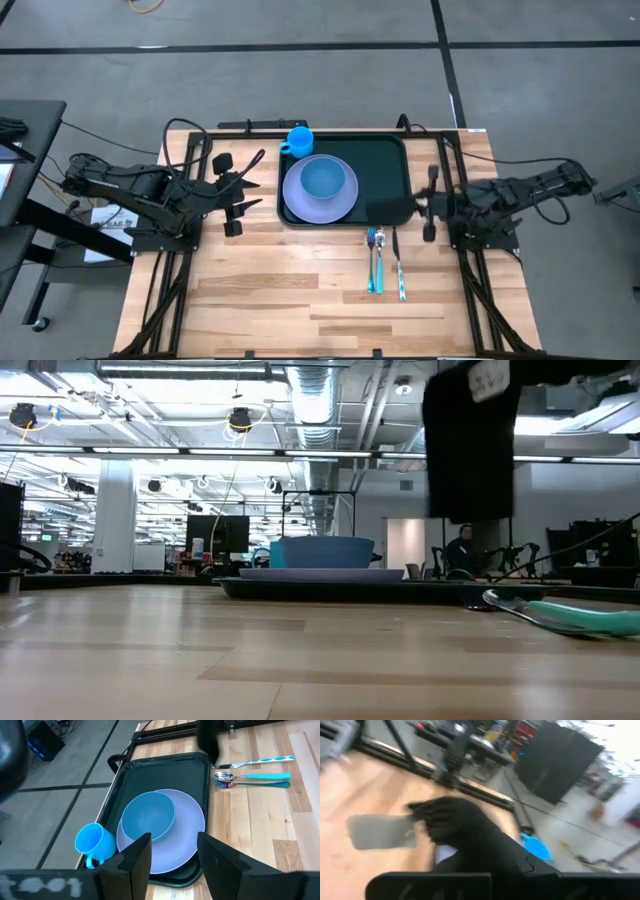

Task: Set up tray
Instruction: Put the black napkin on the black tray

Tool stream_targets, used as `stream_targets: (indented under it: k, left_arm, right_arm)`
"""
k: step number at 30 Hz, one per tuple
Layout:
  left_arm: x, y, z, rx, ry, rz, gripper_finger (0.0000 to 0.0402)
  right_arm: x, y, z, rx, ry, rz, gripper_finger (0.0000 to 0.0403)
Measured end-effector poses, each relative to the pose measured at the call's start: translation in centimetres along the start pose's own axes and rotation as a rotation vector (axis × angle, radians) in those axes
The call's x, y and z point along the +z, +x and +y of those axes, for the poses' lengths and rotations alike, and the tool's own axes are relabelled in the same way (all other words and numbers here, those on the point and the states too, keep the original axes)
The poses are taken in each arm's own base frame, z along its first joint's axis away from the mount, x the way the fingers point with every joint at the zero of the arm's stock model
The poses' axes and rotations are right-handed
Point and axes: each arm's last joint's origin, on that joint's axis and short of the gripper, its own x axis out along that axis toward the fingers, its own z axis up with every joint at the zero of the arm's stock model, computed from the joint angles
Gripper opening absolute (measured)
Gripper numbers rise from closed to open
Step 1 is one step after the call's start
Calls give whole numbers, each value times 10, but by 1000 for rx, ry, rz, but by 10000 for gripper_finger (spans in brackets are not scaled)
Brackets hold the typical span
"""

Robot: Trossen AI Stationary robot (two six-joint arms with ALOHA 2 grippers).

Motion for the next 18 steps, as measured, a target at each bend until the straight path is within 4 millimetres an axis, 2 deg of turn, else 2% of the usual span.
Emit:
stream_targets:
  k: [5,10,18]
  left_arm:
    - [0,0,0,0,-2,0,148]
    - [0,0,0,-5,-7,1,148]
    - [0,0,-1,-27,-7,2,148]
  right_arm:
    - [9,0,15,100,178,-63,0]
    - [10,5,34,151,344,-15,0]
    - [-26,25,66,-43,439,191,0]
